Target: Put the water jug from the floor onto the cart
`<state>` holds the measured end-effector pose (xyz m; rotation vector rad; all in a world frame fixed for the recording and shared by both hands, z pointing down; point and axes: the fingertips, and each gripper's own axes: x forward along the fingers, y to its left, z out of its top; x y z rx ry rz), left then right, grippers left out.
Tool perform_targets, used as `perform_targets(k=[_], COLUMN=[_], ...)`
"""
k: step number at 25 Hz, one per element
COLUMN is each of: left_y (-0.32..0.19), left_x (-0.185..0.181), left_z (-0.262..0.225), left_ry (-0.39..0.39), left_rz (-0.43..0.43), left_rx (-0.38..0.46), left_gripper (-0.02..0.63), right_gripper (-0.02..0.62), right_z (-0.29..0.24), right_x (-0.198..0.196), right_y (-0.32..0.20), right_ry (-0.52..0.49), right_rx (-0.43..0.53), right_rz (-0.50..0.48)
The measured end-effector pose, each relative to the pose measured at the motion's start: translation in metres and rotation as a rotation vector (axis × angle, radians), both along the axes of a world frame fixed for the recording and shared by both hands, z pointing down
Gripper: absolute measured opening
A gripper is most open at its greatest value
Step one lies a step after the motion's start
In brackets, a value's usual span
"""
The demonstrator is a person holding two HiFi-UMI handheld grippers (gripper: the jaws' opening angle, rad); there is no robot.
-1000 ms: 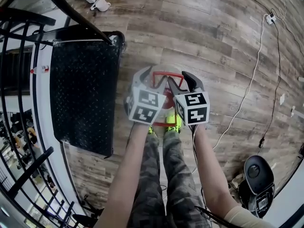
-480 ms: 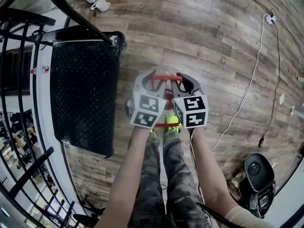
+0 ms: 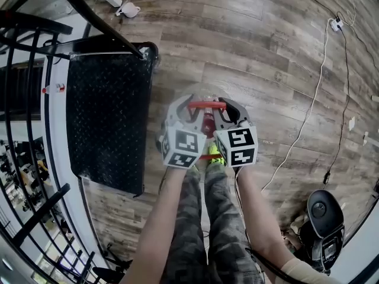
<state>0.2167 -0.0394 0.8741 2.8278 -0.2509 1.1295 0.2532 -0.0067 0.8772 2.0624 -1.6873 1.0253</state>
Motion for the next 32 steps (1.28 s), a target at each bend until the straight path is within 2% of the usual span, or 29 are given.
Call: perform_targets(k=[13,20,28,32], left_y=[0.000,-0.011,-0.011,-0.005], left_x=[-0.015,-0.013,-0.023,-0.040], left_z=[-0.040,-0.082,-0.143,-0.179], left_ry=[0.020,0.063,0.063,0.055], left_rz=[0.013,0.010,0.029,0.018], left_rx=[0.086,0.148,0.164,0.154], left_gripper=[0.101,0.080,0.080,0.080], right_gripper=[0.020,0.018,0.018,0.018], right_z=[-0.042,-0.086,-0.146,-0.181], right_x=[-0.010,-0.006,-0.018,-0.033], right_y=[0.003,-0.010,-0.010,-0.004], right_ry=[0.002,0.053,0.040,0.033], right_rx=[0.061,0.120,0.141,0.140], right_rz=[0.028,0.010,0.010,0.001])
